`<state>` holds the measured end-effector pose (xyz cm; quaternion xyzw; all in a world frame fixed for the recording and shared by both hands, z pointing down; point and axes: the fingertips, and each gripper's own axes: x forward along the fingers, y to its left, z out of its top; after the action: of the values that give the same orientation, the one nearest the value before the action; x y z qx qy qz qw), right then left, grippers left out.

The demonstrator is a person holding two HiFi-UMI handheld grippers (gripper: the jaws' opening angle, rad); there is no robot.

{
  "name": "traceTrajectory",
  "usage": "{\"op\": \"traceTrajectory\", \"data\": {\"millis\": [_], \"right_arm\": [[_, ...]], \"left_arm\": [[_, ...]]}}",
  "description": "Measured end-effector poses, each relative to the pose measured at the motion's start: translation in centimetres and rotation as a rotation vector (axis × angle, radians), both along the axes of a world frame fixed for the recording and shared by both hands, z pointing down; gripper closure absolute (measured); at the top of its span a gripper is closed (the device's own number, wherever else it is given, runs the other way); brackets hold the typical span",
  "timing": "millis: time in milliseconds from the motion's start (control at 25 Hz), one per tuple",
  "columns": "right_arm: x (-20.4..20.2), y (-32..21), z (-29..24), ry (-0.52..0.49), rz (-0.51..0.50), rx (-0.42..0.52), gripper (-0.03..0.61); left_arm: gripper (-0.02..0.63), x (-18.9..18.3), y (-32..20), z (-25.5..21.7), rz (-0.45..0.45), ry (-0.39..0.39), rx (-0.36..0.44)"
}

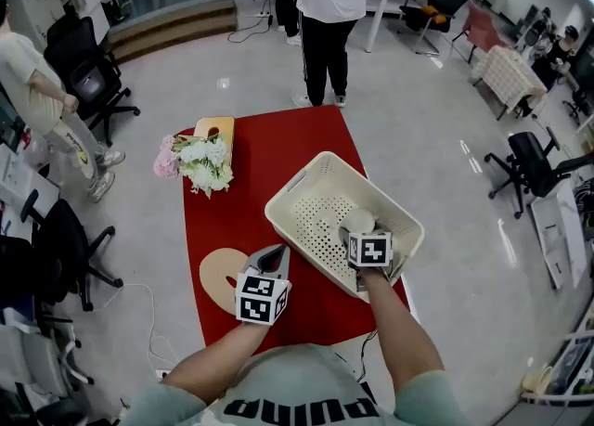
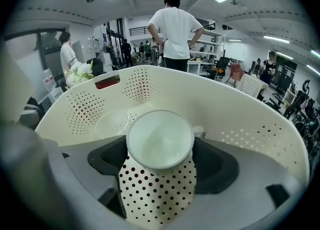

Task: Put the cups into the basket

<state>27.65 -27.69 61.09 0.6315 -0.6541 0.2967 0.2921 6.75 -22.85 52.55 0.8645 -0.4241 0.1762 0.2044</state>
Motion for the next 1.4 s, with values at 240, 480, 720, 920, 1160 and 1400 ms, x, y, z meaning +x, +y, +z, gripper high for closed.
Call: {"op": "traceTrajectory", "data": {"millis": [240,480,720,920,1160,1400], "right_arm": [[0.0,0.0,-1.2,-0.021,-0.004,0.008,0.193],[0.2,0.7,-3.2,0.004,-0.008,0.042,0.193],[-0.2,1.6,-7.4,-0.019,0.010,0.165,0.193],[-2.6,3.7,-11.8,-0.033,0.004,0.284,0.195],[-6.3,7.9,-14.7,-0.037,-0.015,0.370,0.196],[-9.0,12.3,-15.2,-0.016,0.010,0.402,0.364]], "left_arm": [[0.611,-0.2,0.2,-0.5,0.002,0.012,0.009],[0.611,-0.6,0.5,-0.8,0.002,0.029,0.015],[0.611,-1.0,1.2,-1.2,0.003,0.051,0.019],[0.611,-1.7,2.0,-1.8,0.010,0.072,0.029],[0.611,-2.7,3.0,-3.4,0.025,0.092,0.064],[0.611,-3.5,4.5,-5.2,0.076,0.086,0.122]]}}
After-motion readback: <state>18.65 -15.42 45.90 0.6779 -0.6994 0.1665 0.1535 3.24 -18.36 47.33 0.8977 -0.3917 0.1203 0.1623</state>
